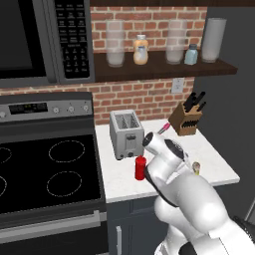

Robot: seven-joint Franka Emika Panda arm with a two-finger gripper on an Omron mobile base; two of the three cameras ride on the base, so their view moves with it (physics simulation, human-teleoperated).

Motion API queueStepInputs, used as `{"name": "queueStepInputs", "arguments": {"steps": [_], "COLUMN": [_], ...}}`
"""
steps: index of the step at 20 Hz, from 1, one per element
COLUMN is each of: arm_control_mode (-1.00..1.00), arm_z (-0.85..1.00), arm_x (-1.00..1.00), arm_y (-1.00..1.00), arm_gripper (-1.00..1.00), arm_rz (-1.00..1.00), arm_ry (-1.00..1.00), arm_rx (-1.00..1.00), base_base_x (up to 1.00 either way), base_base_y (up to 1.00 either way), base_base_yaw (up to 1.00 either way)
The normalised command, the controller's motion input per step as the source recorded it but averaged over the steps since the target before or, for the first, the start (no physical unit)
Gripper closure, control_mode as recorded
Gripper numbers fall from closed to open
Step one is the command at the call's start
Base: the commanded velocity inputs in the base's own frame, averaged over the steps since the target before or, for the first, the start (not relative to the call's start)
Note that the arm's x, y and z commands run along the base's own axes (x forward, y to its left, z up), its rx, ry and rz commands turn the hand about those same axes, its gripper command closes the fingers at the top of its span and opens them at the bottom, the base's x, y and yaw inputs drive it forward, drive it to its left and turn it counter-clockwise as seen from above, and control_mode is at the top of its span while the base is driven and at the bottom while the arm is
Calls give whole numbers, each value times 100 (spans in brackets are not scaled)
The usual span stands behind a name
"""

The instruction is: Put the shaker and condiment bottle from the counter next to their counterparts in the cabinet.

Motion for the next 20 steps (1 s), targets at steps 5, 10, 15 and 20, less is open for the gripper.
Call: {"name": "queueStepInputs", "arguments": {"steps": [5, 10, 15, 20], "arm_control_mode": [-100, -100, -100, -100], "arm_z": [-62, -43, -29, -28], "arm_x": [0, 0, 5, 14], "arm_y": [-23, -32, -14, 0], "arm_gripper": [-100, -100, -100, -100], "arm_rz": [-9, -9, -4, -2], "arm_ry": [0, 0, 0, 0], "arm_rx": [0, 0, 0, 0], "base_base_x": [0, 0, 0, 0], "base_base_y": [0, 0, 0, 0], "base_base_yaw": [0, 0, 0, 0]}}
